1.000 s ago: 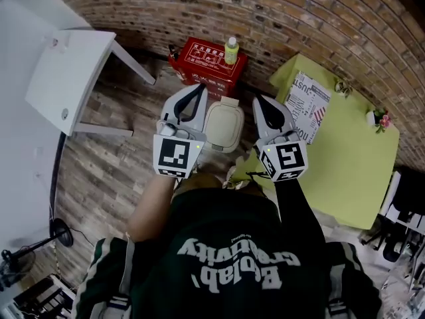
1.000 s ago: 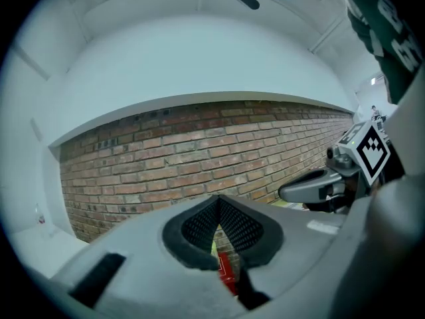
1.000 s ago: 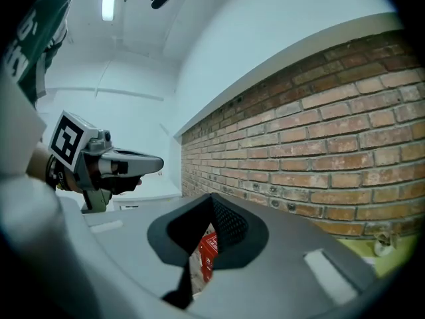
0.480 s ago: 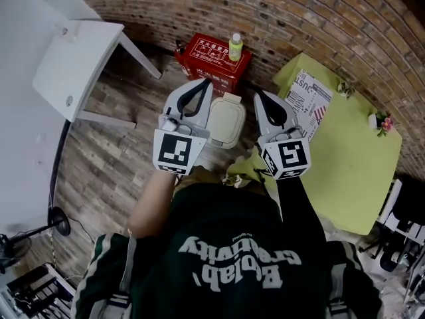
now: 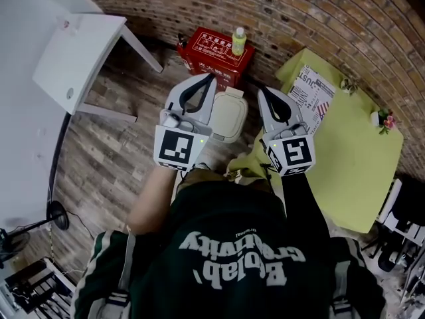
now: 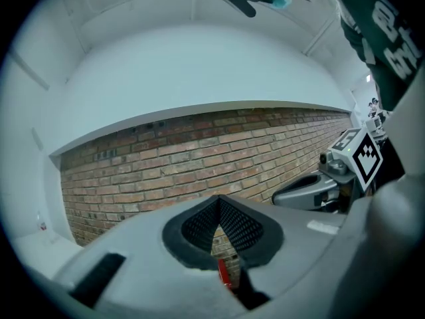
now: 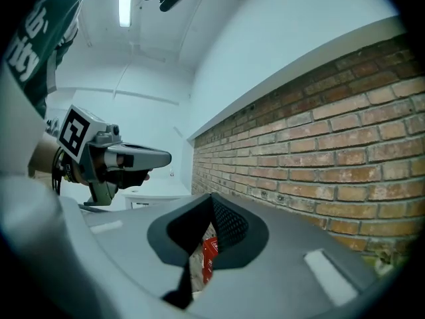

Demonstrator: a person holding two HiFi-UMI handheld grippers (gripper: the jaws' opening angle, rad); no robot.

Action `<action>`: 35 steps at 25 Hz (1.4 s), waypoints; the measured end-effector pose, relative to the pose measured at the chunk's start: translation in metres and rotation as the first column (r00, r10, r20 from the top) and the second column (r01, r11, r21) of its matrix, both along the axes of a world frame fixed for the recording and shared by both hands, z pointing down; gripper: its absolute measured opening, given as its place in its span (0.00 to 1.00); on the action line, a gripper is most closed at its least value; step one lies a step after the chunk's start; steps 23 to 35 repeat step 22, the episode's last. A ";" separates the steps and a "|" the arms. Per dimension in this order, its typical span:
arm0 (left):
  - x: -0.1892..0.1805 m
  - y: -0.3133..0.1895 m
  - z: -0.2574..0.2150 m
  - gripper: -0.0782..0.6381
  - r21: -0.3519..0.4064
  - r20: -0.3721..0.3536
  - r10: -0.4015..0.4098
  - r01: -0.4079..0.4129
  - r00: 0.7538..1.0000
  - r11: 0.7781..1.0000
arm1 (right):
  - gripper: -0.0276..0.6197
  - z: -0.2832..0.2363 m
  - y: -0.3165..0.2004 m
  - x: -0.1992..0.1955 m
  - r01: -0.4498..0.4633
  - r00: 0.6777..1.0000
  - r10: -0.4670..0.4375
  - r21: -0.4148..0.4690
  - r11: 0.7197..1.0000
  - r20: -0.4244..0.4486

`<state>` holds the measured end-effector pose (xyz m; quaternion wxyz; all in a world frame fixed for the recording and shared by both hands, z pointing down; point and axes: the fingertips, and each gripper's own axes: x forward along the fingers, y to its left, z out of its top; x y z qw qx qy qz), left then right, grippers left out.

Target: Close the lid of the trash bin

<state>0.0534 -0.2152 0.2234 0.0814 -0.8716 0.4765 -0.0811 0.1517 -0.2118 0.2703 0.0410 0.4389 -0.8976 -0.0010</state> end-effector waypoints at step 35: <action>0.009 0.005 0.006 0.12 -0.027 -0.001 -0.008 0.008 1.000 1.000 | 0.06 -0.011 0.006 0.013 0.010 1.000 -0.010 0.023 1.000 0.007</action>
